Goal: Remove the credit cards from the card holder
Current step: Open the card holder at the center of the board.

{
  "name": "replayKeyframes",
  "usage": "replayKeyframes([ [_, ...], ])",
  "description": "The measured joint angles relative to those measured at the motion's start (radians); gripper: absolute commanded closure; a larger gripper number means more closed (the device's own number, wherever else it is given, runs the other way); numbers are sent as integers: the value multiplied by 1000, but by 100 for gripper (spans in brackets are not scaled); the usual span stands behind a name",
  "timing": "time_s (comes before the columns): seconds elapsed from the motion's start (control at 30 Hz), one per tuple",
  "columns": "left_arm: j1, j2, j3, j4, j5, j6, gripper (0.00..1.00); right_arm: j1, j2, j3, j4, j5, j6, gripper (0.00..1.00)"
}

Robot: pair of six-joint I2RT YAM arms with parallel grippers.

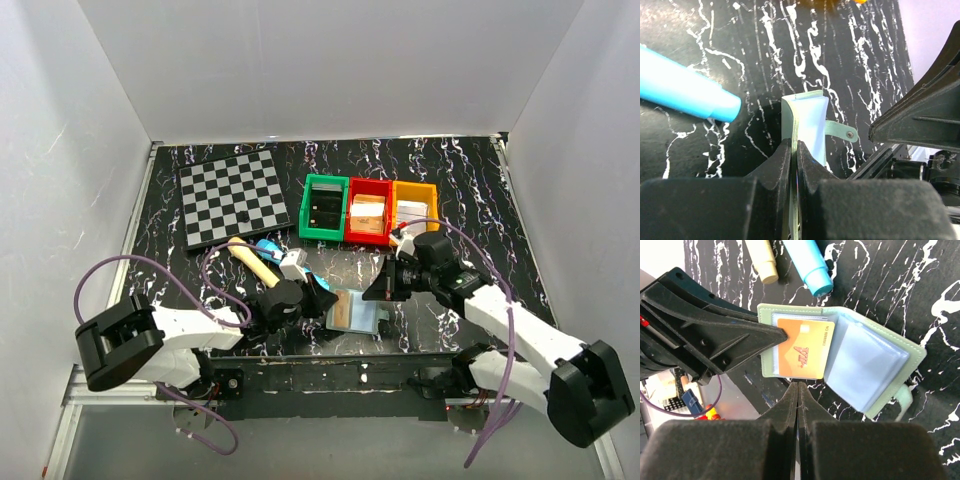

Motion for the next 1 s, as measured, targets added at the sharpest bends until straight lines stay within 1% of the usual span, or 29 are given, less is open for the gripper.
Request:
replayKeyframes([
  [0.33, 42, 60, -13, -8, 65, -27, 100, -1, 201, -12, 102, -9, -2, 99],
  [0.37, 43, 66, -13, -8, 70, -29, 99, -1, 221, -14, 108, -13, -2, 99],
  [0.5, 43, 74, -13, -16, 82, -36, 86, -1, 287, -21, 125, -20, -2, 99],
  [0.6, 46, 74, -13, -32, 88, -31, 66, -3, 323, -27, 129, -23, -3, 99],
  [0.67, 49, 73, -13, -56, 93, -24, 58, -8, 340, -31, 130, -26, -3, 99],
  [0.83, 50, 59, -13, -116, 95, -14, 48, -26, 351, -57, 129, -34, -6, 99],
  [1.0, 50, -3, -13, -189, 89, -14, 40, -34, 357, -60, 129, -40, -7, 99],
])
